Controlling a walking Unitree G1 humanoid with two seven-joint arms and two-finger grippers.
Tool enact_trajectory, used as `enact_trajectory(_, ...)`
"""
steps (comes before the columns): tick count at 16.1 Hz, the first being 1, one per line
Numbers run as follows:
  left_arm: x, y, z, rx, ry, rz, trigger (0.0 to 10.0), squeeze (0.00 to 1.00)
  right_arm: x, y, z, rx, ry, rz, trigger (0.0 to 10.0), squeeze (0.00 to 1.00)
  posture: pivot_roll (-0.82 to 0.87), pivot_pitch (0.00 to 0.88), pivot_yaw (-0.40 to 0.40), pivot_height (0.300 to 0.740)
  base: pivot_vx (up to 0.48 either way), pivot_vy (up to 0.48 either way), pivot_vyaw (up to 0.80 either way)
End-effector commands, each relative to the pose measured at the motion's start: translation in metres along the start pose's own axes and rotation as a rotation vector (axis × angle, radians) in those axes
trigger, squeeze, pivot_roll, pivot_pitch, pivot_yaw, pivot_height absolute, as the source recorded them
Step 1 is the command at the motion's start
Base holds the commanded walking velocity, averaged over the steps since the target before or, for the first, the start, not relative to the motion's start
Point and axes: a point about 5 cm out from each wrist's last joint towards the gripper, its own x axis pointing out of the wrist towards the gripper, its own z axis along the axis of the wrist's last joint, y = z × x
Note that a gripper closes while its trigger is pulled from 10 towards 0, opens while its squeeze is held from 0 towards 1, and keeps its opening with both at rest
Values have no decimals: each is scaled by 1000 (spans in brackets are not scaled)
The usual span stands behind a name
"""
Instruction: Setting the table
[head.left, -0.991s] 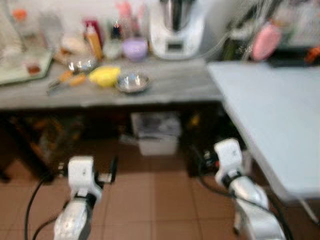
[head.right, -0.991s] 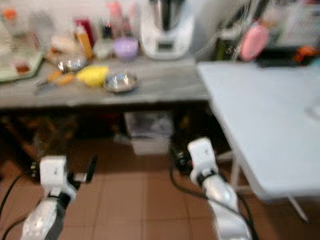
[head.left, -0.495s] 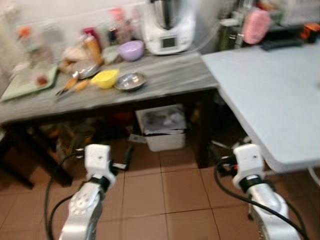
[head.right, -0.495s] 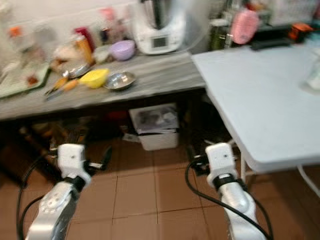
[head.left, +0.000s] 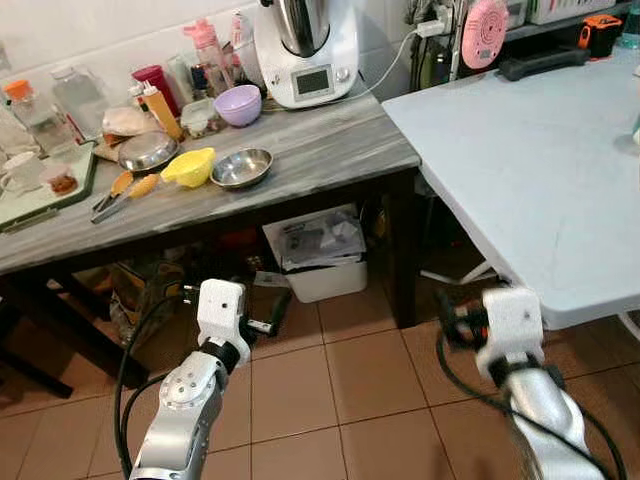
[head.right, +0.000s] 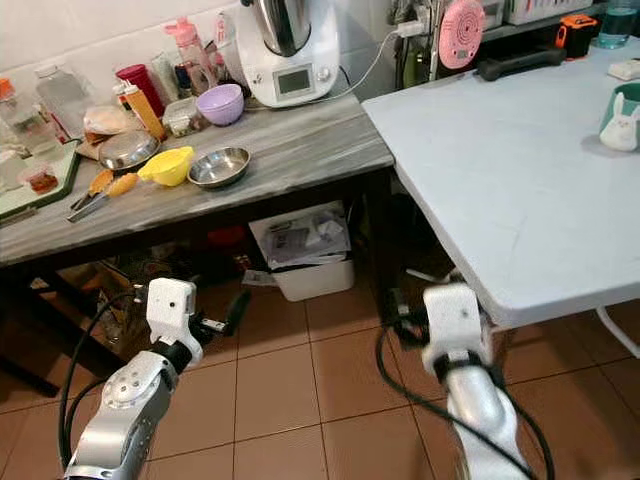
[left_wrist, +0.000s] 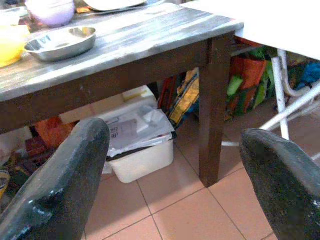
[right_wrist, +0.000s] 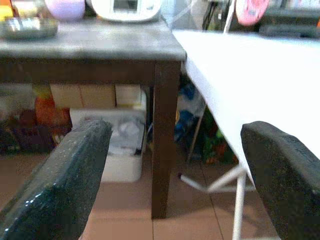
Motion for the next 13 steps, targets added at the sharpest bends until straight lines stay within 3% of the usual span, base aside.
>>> enact_trajectory(1,-7,11,-3,10,7,65,10000,0,6,11,4,31,-8,42,10000,0,-300,3,163,740,0,0,0)
enact_trajectory(6,-34,14,-18,-3,30,184,10000,0,23,12,6,28,-15,38,10000,0,-213,5,95,740,0,0,0)
enact_trajectory(13,-39,18,-16,14,23,235,10000,0,29,23,2,27,-8,94,10000,0,-182,9,82,740,0,0,0)
